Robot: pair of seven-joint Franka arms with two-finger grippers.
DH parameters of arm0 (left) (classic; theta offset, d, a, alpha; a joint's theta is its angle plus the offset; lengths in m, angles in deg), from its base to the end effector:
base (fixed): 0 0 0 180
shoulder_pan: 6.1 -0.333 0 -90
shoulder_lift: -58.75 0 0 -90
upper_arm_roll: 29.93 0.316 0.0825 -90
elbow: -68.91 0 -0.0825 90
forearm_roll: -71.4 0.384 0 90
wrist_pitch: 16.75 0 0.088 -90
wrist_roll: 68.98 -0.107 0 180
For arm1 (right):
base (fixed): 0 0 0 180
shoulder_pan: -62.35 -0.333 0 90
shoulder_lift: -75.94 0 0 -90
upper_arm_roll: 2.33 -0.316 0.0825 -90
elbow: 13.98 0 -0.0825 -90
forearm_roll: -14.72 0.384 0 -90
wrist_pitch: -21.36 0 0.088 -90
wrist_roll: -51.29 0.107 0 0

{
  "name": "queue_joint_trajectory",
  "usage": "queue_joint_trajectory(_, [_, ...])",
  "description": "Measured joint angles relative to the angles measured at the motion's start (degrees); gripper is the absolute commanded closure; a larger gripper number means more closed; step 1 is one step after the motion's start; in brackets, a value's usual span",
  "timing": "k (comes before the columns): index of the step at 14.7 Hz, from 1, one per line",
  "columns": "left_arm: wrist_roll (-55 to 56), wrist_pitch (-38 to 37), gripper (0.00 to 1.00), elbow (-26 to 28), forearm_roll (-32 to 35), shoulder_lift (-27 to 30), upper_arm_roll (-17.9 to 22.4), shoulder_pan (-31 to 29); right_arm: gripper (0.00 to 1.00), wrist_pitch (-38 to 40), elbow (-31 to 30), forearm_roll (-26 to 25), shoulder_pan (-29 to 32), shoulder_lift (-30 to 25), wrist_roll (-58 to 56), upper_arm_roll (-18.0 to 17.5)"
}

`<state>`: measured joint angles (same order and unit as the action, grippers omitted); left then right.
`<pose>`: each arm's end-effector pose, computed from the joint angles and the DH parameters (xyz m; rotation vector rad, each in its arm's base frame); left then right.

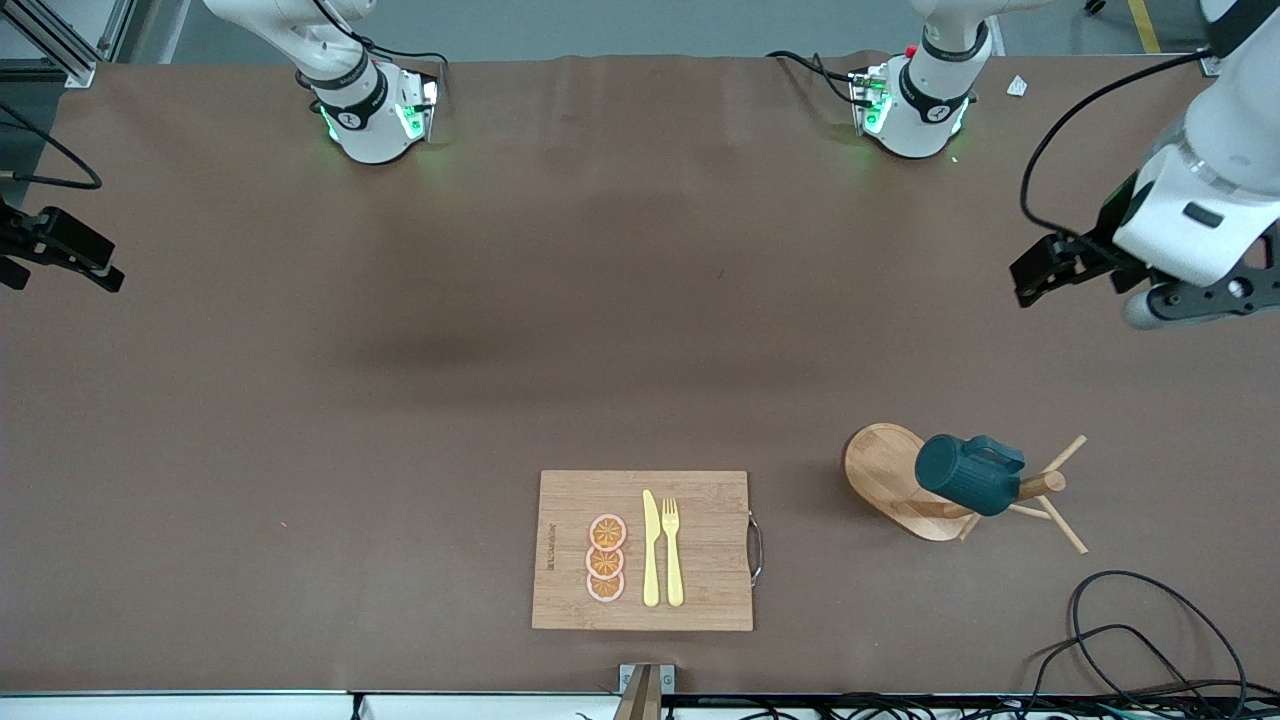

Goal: Pass cup and hang on rack

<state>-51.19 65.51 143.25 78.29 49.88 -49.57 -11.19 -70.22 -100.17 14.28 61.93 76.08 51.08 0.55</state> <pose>0.5745 -0.1149 0.6563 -3.0724 -0.1166 -0.0167 0.5581 -0.0247 0.6572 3.1278 -0.0616 0.1431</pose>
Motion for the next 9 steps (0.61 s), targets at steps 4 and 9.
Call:
queue_joint_trajectory(4, [-7.1,-0.8,0.0,6.0,-4.3,5.7,8.8,3.3,0.0,0.0,0.0,0.0,0.0,-0.1,0.0,0.0])
queue_joint_trajectory(9, [-8.6,0.4,0.0,13.4,-6.3,10.3,12.6,4.4,0.0,0.0,0.0,0.0,0.0,-0.1,0.0,0.0])
